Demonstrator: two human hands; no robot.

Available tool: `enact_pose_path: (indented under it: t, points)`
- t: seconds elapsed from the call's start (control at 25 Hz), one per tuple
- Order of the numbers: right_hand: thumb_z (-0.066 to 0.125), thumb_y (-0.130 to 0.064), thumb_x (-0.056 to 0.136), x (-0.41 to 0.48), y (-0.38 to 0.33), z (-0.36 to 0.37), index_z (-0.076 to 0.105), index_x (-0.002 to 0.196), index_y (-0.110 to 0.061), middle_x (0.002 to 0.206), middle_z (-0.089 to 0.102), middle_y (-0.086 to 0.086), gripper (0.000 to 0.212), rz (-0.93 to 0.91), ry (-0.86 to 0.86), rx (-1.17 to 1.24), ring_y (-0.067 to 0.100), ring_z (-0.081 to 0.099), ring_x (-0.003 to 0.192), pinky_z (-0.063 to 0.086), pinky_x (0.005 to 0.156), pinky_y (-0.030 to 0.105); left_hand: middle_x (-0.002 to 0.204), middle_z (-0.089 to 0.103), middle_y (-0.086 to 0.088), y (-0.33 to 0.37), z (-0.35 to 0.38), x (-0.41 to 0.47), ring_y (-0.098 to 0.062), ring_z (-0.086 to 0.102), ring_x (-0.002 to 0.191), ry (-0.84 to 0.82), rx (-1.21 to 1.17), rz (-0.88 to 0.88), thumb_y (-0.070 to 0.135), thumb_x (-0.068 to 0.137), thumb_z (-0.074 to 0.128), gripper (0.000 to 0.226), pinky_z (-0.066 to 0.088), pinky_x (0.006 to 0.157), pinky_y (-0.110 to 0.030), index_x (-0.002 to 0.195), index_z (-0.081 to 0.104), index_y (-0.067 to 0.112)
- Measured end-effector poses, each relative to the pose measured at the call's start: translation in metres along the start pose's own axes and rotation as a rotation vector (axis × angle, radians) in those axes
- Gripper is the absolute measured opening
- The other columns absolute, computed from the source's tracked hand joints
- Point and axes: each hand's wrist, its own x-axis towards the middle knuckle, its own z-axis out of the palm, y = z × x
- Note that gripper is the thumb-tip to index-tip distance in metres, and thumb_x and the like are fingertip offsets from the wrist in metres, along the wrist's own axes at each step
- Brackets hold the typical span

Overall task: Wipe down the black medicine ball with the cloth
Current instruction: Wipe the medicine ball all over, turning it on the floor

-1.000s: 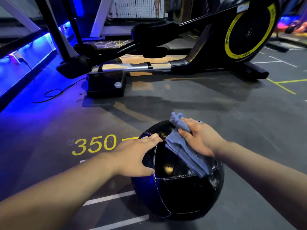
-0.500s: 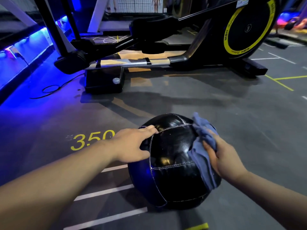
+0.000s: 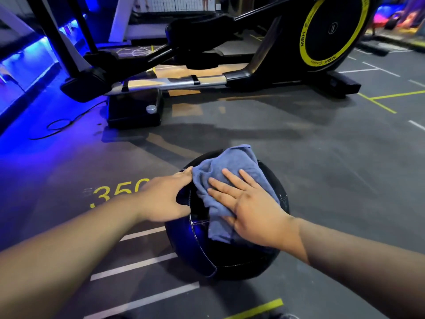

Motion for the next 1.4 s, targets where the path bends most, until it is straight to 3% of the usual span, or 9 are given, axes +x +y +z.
enact_pose_path:
  t: [0.2,0.32,0.68,0.76,0.88,1.04,1.16,1.28,1.4]
  points:
    - [0.036,-0.046,0.093,0.013,0.004,-0.003,0.046,0.141,-0.026,0.15,0.042,-0.005,0.053,0.116,-0.041,0.057,0.024,0.033,0.142,0.025,0.115,0.05,0.15,0.041,0.019,0.0,-0.004,0.003,-0.018,0.054,0.122,0.004,0.012,0.011,0.042,0.065,0.052,0.089,0.047,0.094,-0.032,0.148,0.021,0.044]
    - [0.037,-0.044,0.098,0.005,0.032,-0.01,0.038,0.145,-0.029,0.156,0.031,-0.009,0.05,0.407,-0.003,0.346,0.016,0.023,0.146,0.02,0.118,0.044,0.153,0.036,0.02,0.005,-0.008,0.009,-0.017,0.046,0.133,-0.009,-0.016,0.014,0.042,0.063,0.05,0.088,0.043,0.104,-0.035,0.145,0.02,0.047]
    - [0.042,-0.042,0.098,-0.054,0.049,0.012,0.066,0.109,-0.021,0.107,0.07,0.007,0.034,1.323,0.264,0.987,0.024,0.062,0.101,0.039,0.083,0.028,0.15,0.036,0.025,0.006,-0.004,0.013,-0.013,0.048,0.13,0.005,-0.082,0.049,0.04,0.064,0.05,0.079,0.043,0.102,-0.036,0.139,0.025,0.05]
    - [0.044,-0.041,0.097,-0.058,0.031,0.017,0.064,0.105,-0.027,0.109,0.07,0.001,0.025,1.313,0.385,1.053,0.016,0.063,0.096,0.04,0.083,0.027,0.148,0.036,0.029,0.003,-0.002,0.013,-0.013,0.05,0.126,0.01,-0.098,0.053,0.042,0.063,0.051,0.078,0.045,0.099,-0.036,0.137,0.026,0.052]
    - [0.042,-0.033,0.099,-0.061,-0.005,0.027,0.048,0.135,-0.03,0.145,0.047,-0.006,0.037,0.898,0.457,0.753,0.015,0.039,0.137,0.03,0.11,0.031,0.141,0.039,0.033,-0.002,0.0,0.012,-0.017,0.056,0.11,0.018,-0.117,0.033,0.044,0.063,0.053,0.075,0.047,0.094,-0.038,0.133,0.027,0.055]
    - [0.045,-0.033,0.088,-0.056,-0.011,0.041,0.04,0.14,-0.015,0.149,0.042,0.006,0.055,0.199,0.294,0.088,0.034,0.026,0.142,0.017,0.113,0.053,0.124,0.05,0.031,-0.009,0.0,0.011,-0.016,0.052,0.087,0.035,-0.084,0.038,0.042,0.065,0.056,0.069,0.049,0.084,-0.036,0.128,0.03,0.054]
    - [0.043,-0.033,0.088,-0.044,0.0,0.031,0.043,0.141,-0.015,0.15,0.041,0.006,0.056,0.067,0.213,0.016,0.033,0.03,0.142,0.021,0.113,0.052,0.11,0.06,0.023,-0.01,-0.006,0.01,-0.018,0.056,0.092,0.047,-0.026,0.054,0.039,0.07,0.058,0.061,0.047,0.079,-0.034,0.125,0.033,0.05]
    - [0.045,-0.018,0.089,-0.046,0.027,0.028,0.043,0.143,-0.016,0.151,0.039,-0.002,0.053,0.286,0.253,0.319,0.02,0.034,0.141,0.026,0.116,0.039,0.09,0.057,0.021,-0.011,-0.012,0.014,-0.02,0.056,0.094,0.033,0.014,0.022,0.034,0.079,0.062,0.059,0.044,0.08,-0.032,0.129,0.035,0.049]
    - [0.051,-0.026,0.095,-0.058,0.054,0.03,0.055,0.128,-0.029,0.124,0.062,-0.009,0.033,0.928,0.334,0.756,0.014,0.057,0.117,0.04,0.093,0.024,0.129,0.055,0.022,-0.014,-0.01,0.017,-0.02,0.056,0.115,0.033,-0.005,0.04,0.042,0.071,0.055,0.065,0.044,0.088,-0.033,0.131,0.032,0.051]
